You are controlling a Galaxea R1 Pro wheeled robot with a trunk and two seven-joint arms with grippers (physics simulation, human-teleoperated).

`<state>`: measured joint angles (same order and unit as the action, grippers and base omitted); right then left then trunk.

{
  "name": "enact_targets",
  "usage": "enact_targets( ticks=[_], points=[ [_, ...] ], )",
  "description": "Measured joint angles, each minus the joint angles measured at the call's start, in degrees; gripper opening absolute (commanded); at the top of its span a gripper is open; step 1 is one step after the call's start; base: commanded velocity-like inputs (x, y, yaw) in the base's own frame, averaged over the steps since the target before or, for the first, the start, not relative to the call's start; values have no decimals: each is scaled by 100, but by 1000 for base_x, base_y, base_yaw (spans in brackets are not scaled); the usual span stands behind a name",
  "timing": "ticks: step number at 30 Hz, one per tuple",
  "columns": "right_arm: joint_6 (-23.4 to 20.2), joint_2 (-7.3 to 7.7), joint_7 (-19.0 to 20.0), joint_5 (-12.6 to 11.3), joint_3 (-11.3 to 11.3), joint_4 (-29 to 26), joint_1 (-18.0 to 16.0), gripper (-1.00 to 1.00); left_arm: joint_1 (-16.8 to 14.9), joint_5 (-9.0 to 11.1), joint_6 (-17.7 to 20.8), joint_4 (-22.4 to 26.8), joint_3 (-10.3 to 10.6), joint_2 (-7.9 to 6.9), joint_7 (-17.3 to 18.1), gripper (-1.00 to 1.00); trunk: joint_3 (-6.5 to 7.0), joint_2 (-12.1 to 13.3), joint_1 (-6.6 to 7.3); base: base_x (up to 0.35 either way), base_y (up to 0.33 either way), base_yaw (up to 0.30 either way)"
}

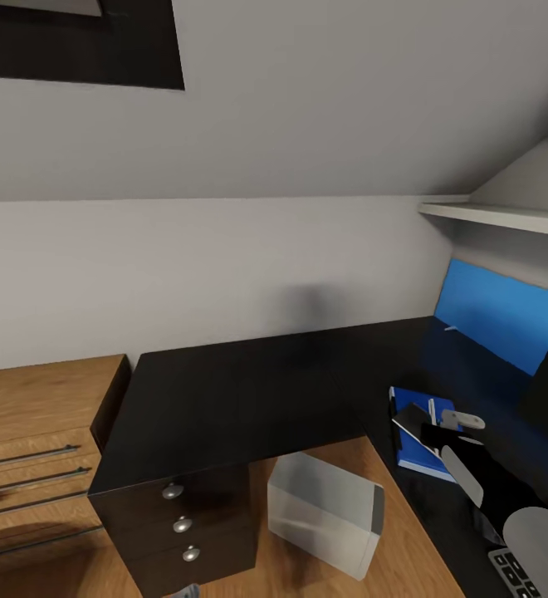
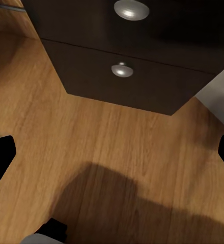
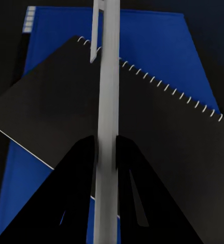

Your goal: In the bedroom, organize the workspace by keeping the computer under the desk, ensuring the monitor is on the desk, placing the keyboard on the desk next to the monitor, placing the mouse on the desk next to the keyboard, moving the folder from the swivel chair onto the desk next to the mouse, stacking the notebook on top of the folder with the pen on top of the notebook, and positioning the swivel chair next to the desk.

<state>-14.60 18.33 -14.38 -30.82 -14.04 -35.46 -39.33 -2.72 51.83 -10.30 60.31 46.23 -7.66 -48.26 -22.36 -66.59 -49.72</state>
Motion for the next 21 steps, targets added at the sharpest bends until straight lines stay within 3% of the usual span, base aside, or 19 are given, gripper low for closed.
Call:
enact_targets(
  ticks=[7,8,21],
  points=[
    [-3,3,0,0,0,-2,0,-100,0,0,0,0,-2,0,-9,100,0,0,0,0,0,0],
    [-2,3,0,0,0,-2,0,100,0,0,0,0,-1,0,-10,100,0,0,0,0,0,0],
    [1,3,7,-5,1,-9,0,100,0,9,0,0,-5,-7,-13,100,0,0,0,0,0,0]
  ],
)
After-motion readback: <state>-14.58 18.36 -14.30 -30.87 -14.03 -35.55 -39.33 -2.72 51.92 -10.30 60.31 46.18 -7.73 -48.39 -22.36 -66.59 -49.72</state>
